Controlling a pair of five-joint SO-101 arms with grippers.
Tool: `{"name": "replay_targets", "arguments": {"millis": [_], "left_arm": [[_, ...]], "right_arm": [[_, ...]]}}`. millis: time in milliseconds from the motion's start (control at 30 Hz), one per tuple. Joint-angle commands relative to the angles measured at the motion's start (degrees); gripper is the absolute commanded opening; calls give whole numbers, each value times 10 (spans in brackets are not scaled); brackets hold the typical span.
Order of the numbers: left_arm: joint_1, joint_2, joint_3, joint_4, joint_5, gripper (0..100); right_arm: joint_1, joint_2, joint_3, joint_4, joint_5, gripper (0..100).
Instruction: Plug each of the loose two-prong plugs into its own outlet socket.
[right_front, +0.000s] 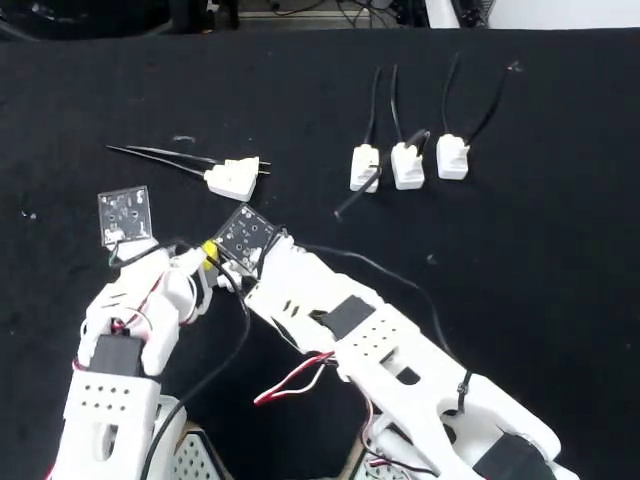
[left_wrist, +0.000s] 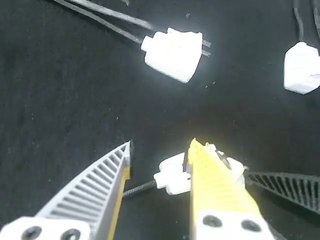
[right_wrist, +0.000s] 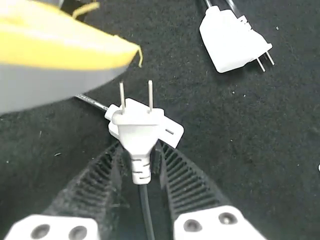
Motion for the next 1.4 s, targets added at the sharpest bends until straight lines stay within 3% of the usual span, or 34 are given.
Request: {"name": "replay_targets", "arguments": {"millis": [0, 267, 433, 800, 1167, 1367], "left_arm": [[9, -33, 5, -4, -6, 189], [14, -61, 31, -10, -7, 191], [15, -60, 73, -57, -51, 189], [15, -60, 82, -63, -54, 189], [-43, -65, 55, -59, -50, 188], [-18, -65, 55, -59, -50, 188]], "right_arm": [[-9, 13, -16, -17, -4, 11], [-7, 100, -69, -12, -4, 11], [-7, 73, -62, -4, -5, 11], [-10, -29, -15, 11, -5, 11], [-10, 0, -22, 5, -5, 11], [-10, 45, -45, -4, -5, 11]]}}
